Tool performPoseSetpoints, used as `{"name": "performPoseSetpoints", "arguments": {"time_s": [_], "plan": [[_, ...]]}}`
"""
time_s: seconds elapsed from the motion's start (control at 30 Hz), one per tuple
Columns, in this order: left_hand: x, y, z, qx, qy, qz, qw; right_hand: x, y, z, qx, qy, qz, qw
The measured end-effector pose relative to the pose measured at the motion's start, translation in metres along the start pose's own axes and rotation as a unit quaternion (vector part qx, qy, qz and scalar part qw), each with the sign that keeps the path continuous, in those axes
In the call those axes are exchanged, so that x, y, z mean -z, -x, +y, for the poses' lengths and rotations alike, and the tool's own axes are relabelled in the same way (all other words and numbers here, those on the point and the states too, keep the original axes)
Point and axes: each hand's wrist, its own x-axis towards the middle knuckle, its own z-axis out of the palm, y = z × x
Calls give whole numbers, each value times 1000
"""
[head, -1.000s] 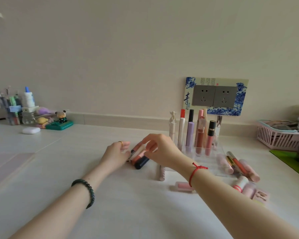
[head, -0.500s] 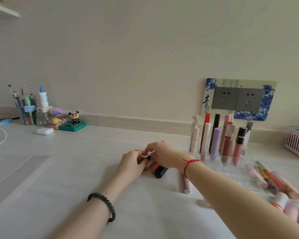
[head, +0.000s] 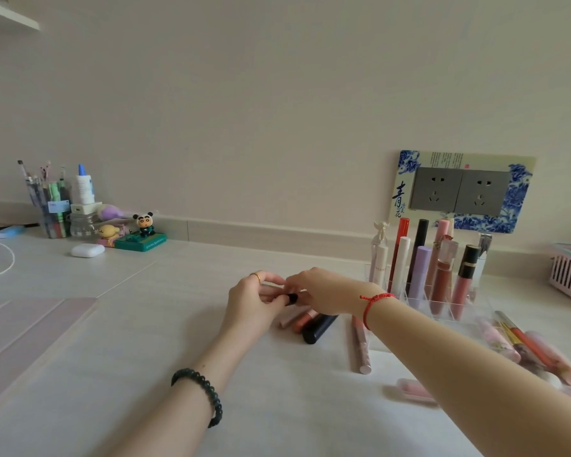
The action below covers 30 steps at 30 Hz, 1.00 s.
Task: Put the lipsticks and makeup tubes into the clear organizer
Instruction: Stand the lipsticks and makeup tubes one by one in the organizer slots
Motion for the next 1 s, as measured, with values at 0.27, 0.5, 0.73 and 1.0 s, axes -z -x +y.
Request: {"name": "performPoseSetpoints", "arguments": {"time_s": [0.27, 0.5, 0.73, 1.0], "plan": [[7, -3, 57, -81, 219, 33, 972, 37, 34, 5, 48, -175, 193, 964], [-27, 10, 99, -113, 226, -58, 966, 59, 83, 30, 44, -301, 288, 908], [-79, 16, 123, -128, 219, -117, 960, 74, 136, 64, 0, -384, 352, 854], [-149, 32, 139, -116, 191, -137, 965, 68, 176, 110, -70, -344, 386, 853]]}}
